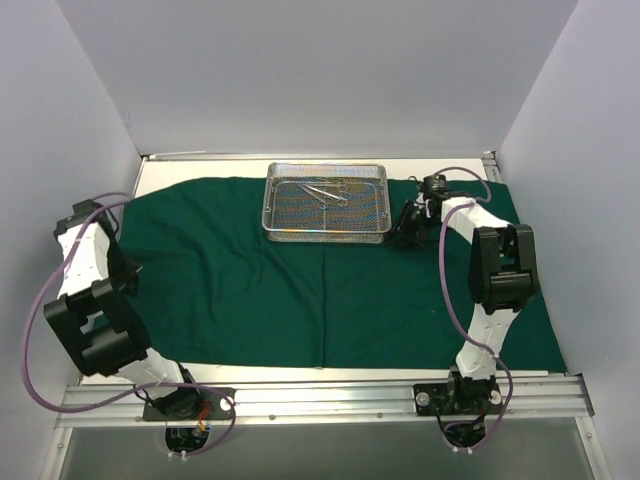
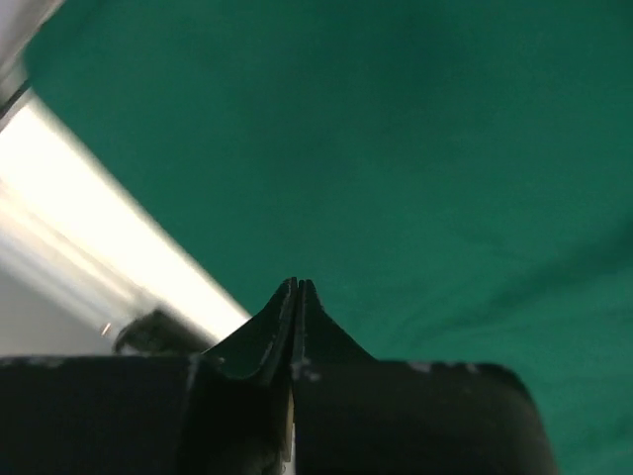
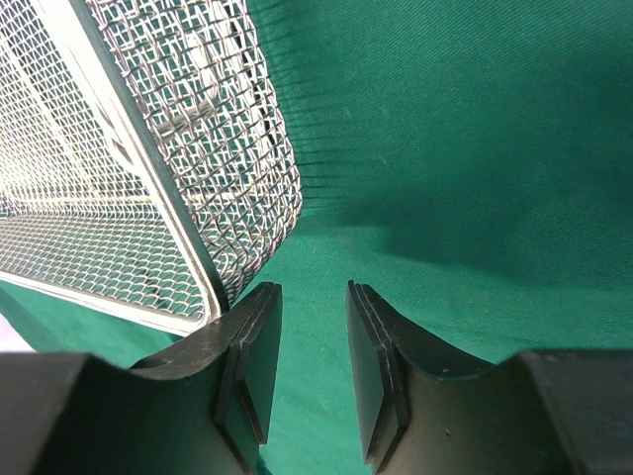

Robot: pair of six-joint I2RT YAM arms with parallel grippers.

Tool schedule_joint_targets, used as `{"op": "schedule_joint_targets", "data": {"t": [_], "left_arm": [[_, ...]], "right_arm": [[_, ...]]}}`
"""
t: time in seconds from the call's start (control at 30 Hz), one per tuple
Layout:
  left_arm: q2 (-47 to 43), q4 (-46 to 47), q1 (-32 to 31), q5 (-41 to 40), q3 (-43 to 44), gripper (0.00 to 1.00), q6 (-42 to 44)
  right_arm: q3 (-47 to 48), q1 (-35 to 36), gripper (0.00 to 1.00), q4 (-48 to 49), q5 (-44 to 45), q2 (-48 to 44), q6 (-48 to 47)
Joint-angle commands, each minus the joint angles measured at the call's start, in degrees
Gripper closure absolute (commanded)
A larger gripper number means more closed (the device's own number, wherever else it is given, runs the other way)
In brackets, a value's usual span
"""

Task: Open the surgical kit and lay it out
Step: Smooth out the surgical kit at the center of the board.

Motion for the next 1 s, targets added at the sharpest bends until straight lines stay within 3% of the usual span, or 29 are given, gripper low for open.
{"op": "schedule_joint_targets", "data": {"t": [0.0,0.17,0.27,0.53,0.73,0.97], "left_arm": [[6.9,8.2,-5.3,8.2,5.9,0.98,6.2],[20.7,11.9,-6.9,16.2,9.5,0.98,7.9],[24.1,14.8,-6.9,15.1,10.1,0.98,8.1],[32.8,5.4,-4.6,4.6,12.5,0.98,4.7],[30.6,3.9,-0.4,4.3,9.0,0.98,3.6],[25.8,6.8,-0.6,9.2,6.4,0.98,4.5]], "right_arm": [[1.7,0.7,0.67,-1.9,1.3,-1.8,-1.2],[1.4,-0.1,0.67,-1.1,2.0,-3.3,-0.2],[2.0,-0.3,0.66,-1.5,2.3,-3.9,-0.2],[1.9,-1.6,0.67,-1.0,3.1,-4.5,0.3],[1.6,-4.3,0.66,-2.2,3.9,-4.8,0.0],[-3.1,-4.4,0.67,-4.9,5.8,-7.6,-2.2]]}}
